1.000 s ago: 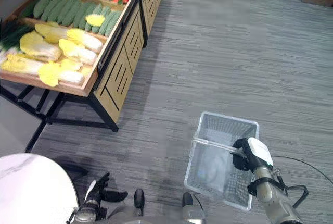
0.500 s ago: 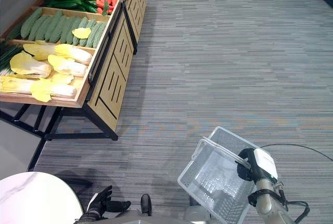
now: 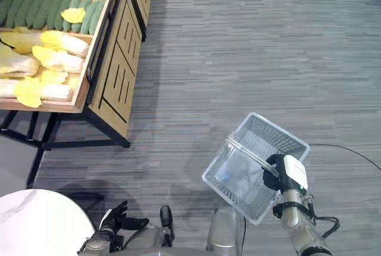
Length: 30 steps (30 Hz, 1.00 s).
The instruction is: Get the vegetables into the basket
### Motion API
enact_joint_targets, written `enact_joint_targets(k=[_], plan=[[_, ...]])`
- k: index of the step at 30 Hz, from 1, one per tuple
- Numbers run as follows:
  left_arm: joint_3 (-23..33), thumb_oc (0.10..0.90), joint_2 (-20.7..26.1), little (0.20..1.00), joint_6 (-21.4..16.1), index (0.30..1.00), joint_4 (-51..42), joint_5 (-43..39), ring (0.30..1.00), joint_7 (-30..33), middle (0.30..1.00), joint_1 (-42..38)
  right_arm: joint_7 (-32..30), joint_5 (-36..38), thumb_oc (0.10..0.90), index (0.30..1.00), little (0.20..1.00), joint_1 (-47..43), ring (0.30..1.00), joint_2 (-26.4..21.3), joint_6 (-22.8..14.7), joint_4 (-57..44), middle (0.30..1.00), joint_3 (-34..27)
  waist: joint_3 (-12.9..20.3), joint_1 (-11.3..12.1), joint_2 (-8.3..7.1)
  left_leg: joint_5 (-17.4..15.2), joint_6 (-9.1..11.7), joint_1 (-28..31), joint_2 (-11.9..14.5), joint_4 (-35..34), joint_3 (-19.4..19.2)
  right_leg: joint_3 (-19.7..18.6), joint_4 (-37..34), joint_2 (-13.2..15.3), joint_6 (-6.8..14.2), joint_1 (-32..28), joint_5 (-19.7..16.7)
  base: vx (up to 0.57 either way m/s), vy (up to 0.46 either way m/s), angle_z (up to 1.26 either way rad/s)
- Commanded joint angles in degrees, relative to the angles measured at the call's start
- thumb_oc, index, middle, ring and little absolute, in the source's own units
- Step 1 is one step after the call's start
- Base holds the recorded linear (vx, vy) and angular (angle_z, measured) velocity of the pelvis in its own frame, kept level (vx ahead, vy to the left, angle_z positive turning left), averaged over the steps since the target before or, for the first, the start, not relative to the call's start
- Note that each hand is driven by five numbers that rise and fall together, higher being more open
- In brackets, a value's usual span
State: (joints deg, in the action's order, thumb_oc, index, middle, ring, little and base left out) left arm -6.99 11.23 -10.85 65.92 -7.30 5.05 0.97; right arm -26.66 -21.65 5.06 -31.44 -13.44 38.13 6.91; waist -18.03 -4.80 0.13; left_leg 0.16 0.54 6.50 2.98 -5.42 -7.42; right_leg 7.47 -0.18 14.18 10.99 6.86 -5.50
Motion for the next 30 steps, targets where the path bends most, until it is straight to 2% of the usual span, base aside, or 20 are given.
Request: enact_joint_targets(k=[1, 4, 6, 7, 9, 10, 12, 14, 15, 16, 17, 18, 19, 21, 23, 24, 25, 26, 28, 30], plan=[[0.5, 0.9, -2.3, 1.0, -1.9, 1.0, -1.6, -0.6, 1.0, 0.8, 1.0, 1.6, -5.3, 1.7, 0.4, 0.3, 0.3, -4.0, 0.3, -4.3, -3.8, -5.4, 0.3, -5.2, 4.0, -0.1, -0.87, -13.8, 2.3, 7.9, 3.2, 10.2, 1.2, 1.0, 5.8, -1.0, -1.1, 5.2, -2.5, 0.33, -0.292, 0.52], [0.4, 0.9, -3.0, 1.0, -1.8, 1.0, -2.1, -1.6, 1.0, 1.0, 1.0, 1.6, -6.2, 1.9, 0.4, 0.3, 0.3, -2.7, 0.3, -4.8, -4.3, -6.4, 0.3, -5.9, 4.5, -0.6, -0.1, -10.6, 3.9, 6.8, 5.3, 12.3, 3.1, 2.1, 9.0, -2.5, -3.2, 5.3, 1.0, 0.23, -0.241, 0.39], [-0.2, 0.9, -3.1, 1.0, -1.7, 1.0, -2.4, -1.4, 1.0, 1.1, 1.0, 1.0, -6.6, 1.8, 0.4, 0.3, 0.3, -2.5, 0.3, -5.3, -4.3, -6.3, 0.3, -6.0, 4.2, -0.4, -0.14, -6.3, 4.8, 3.4, 6.0, 18.5, 4.6, 2.0, 8.9, -3.6, -5.1, 4.2, 2.7, 0.19, -0.263, 0.39], [-0.4, 0.9, -2.9, 1.0, -1.7, 1.0, -3.1, -1.8, 1.0, 1.4, 1.0, -0.1, -6.9, 2.0, 0.4, 0.3, 0.3, -1.4, 0.3, -6.2, -4.2, -7.1, 0.3, -6.9, 3.2, -0.5, -1.35, -2.6, 4.9, -2.6, 6.1, 30.3, 5.7, 2.1, 8.3, -3.8, -7.7, 1.6, 4.8, 0.16, -0.263, 0.44], [-0.5, 0.9, -3.0, 1.0, -1.7, 1.0, -3.8, -2.3, 1.0, 1.7, 1.0, -0.4, -7.3, 1.9, 0.4, 0.3, 0.3, -1.0, 0.3, -6.5, -4.1, -7.1, 0.3, -7.5, 2.7, -0.6, -1.73, -2.2, 4.6, -4.7, 6.1, 33.4, 5.3, 2.9, 8.5, -3.8, -8.4, 0.6, 5.8, 0.16, -0.222, 0.48], [-0.8, 0.9, -2.8, 1.0, -1.7, 1.0, -4.7, -2.7, 1.0, 2.3, 1.0, -1.3, -8.1, 2.2, 0.4, 0.3, 0.3, 0.0, 0.3, -6.5, -3.6, -6.9, 0.3, -8.9, 1.6, -0.7, -2.38, -3.5, 3.9, -8.9, 7.8, 33.2, -0.3, 4.3, 8.5, -2.9, -8.9, -1.8, 7.3, 0.16, -0.176, 0.37], [-0.8, 0.9, -2.8, 1.0, -1.9, 1.0, -4.7, -3.1, 1.0, 2.1, 1.0, -1.7, -8.3, 2.4, 0.4, 0.3, 0.3, 0.5, 0.3, -6.2, -3.5, -7.0, 0.3, -9.5, 1.4, -0.6, -2.82, -4.4, 3.6, -11.2, 7.5, 31.7, -1.7, 4.7, 8.1, -2.2, -8.8, -3.0, 7.7, 0.15, -0.064, 0.68], [-0.6, 0.9, -2.7, 1.0, -2.3, 1.0, -4.4, -3.6, 1.0, 2.0, 1.0, -2.0, -9.0, 2.7, 0.4, 0.3, 0.3, 1.1, 0.3, -5.6, -3.5, -7.7, 0.3, -10.3, 0.8, 0.4, -2.6, -6.4, 3.0, -14.9, 6.3, 24.5, -2.9, 5.0, 7.8, -2.3, -8.0, -5.1, 9.2, 0.24, 0.042, 0.52], [-0.6, 0.9, -2.5, 1.0, -2.4, 1.0, -4.3, -3.3, 1.0, 2.2, 1.0, -2.0, -9.4, 2.6, 0.4, 0.3, 0.3, 1.3, 0.3, -5.1, -3.3, -7.2, 0.3, -10.0, 0.8, 1.1, -1.63, -2.4, 3.7, -16.8, 6.7, 16.9, -3.4, 5.0, 7.4, -3.0, -7.3, -6.5, 10.1, 0.28, 0.1, 0.11], [-0.8, 0.9, -2.5, 1.0, -2.5, 1.0, -4.0, -3.4, 1.0, 2.3, 1.0, -1.9, -9.4, 2.5, 0.4, 0.3, 0.3, 1.1, 0.3, -4.8, -3.4, -6.6, 0.3, -9.7, 1.0, 1.5, -1.69, -1.3, 3.7, -17.0, 7.1, 15.8, -3.0, 4.4, 7.5, -3.0, -7.2, -6.8, 10.2, 0.31, 0.135, 0.09], [-0.9, 0.9, -2.4, 1.0, -2.6, 1.0, -4.0, -3.1, 1.0, 2.6, 1.0, -1.7, -9.7, 2.2, 0.4, 0.3, 0.3, 1.1, 0.3, -4.3, -3.3, -6.3, 0.3, -9.1, 1.1, 1.8, -1.22, 1.7, 4.4, -18.3, 8.0, 10.9, -3.8, 4.0, 7.2, -3.6, -6.9, -7.9, 10.9, 0.19, 0.072, -0.06], [-0.9, 0.9, -2.4, 1.0, -2.6, 1.0, -4.0, -3.1, 1.0, 2.6, 1.0, -1.7, -9.7, 2.2, 0.4, 0.3, 0.3, 1.1, 0.3, -4.3, -3.3, -6.3, 0.3, -9.1, 1.1, 1.8, -1.25, 1.7, 4.4, -18.1, 8.0, 10.7, -3.9, 4.0, 7.2, -3.5, -6.9, -7.9, 10.9, 0.35, 0.15, -0.07], [-0.5, 0.9, -2.3, 1.0, -2.6, 1.0, -3.5, -3.4, 1.0, 2.4, 1.0, -1.3, -9.8, 1.7, 0.4, 0.3, 0.3, 1.5, 0.3, -3.5, -3.3, -7.0, 0.3, -8.4, 1.5, 2.5, -1.33, 3.8, 4.9, -20.3, 9.1, 9.1, -4.4, 2.9, 6.4, -3.4, -6.6, -10.6, 11.6, 0.36, 0.158, -0.28], [-0.1, 0.9, -2.6, 1.0, -2.3, 1.0, -1.8, -2.7, 1.0, 2.7, 1.0, -0.6, -10.3, 0.8, 0.4, 0.3, 0.3, 1.4, 0.3, -2.3, -2.9, -6.7, 0.3, -7.6, 2.7, 3.1, -1.37, 3.2, 3.6, -17.0, 6.8, 8.4, -4.0, 1.3, 6.4, -2.7, -5.6, -11.9, 11.2, 0.46, 0.303, -0.33], [0.0, 0.9, -2.7, 1.0, -2.1, 1.0, -1.9, -2.7, 1.0, 2.7, 1.0, -0.4, -10.4, 0.6, 0.4, 0.3, 0.3, 2.0, 0.3, -1.6, -2.9, -7.3, 0.3, -7.6, 3.0, 3.1, -1.78, 2.7, 3.0, -16.0, 5.9, 7.8, -4.6, 1.0, 6.6, -1.7, -4.8, -12.0, 10.5, 0.24, 0.234, -0.68], [-0.1, 0.9, -2.7, 1.0, -2.0, 1.0, -1.4, -2.3, 1.0, 2.8, 1.0, -0.5, -10.5, 0.9, 0.4, 0.3, 0.3, 2.0, 0.3, -1.1, -3.1, -7.2, 0.3, -7.6, 3.1, 3.0, -2.1, 2.2, 2.5, -15.8, 5.1, 8.1, -5.3, 0.6, 7.1, -1.1, -4.4, -11.6, 9.4, 0.28, 0.361, -0.76], [-0.1, 0.9, -2.3, 1.0, -2.2, 1.0, -1.6, -1.9, 1.0, 2.6, 1.0, -0.8, -10.5, 1.0, 0.4, 0.3, 0.3, 0.8, 0.3, -0.5, -2.9, -7.2, 0.3, -6.7, 3.2, 3.3, -3.08, -0.2, 0.9, -15.7, 3.5, 9.7, -6.3, -0.1, 8.3, 0.8, -3.3, -10.6, 6.1, 0.21, 0.311, -0.5], [-0.1, 0.9, -2.1, 1.0, -2.2, 1.0, -1.9, -2.0, 1.0, 2.7, 1.0, -0.9, -10.4, 1.0, 0.4, 0.3, 0.3, 0.5, 0.3, -0.2, -2.9, -7.2, 0.3, -6.5, 3.1, 3.4, -3.27, -0.8, 0.6, -15.7, 3.2, 10.1, -6.6, -0.4, 8.7, 1.1, -3.1, -10.1, 5.1, 0.23, 0.377, -0.26], [0.5, 0.9, -1.3, 1.0, -1.8, 1.0, -3.4, -3.8, 1.0, 3.0, 1.0, -1.1, -10.2, 1.1, 0.4, 0.3, 0.3, -1.2, 0.3, 0.3, -2.3, -6.3, 0.3, -5.4, 2.8, 4.0, -4.05, -4.7, -1.4, -16.0, 1.5, 12.9, -7.1, -0.7, 11.0, 3.3, -2.2, -9.0, 0.1, 0.17, 0.295, 0.01], [0.5, 0.9, -1.3, 1.0, -1.8, 1.0, -3.4, -3.8, 1.0, 3.0, 1.0, -1.1, -10.2, 1.1, 0.4, 0.3, 0.3, -1.2, 0.3, 0.3, -2.3, -6.3, 0.3, -5.4, 2.8, 4.1, -4.09, -4.7, -1.4, -16.1, 1.4, 13.0, -7.2, -0.8, 11.1, 3.4, -2.1, -8.9, 0.1, 0.07, 0.151, 0.18]])
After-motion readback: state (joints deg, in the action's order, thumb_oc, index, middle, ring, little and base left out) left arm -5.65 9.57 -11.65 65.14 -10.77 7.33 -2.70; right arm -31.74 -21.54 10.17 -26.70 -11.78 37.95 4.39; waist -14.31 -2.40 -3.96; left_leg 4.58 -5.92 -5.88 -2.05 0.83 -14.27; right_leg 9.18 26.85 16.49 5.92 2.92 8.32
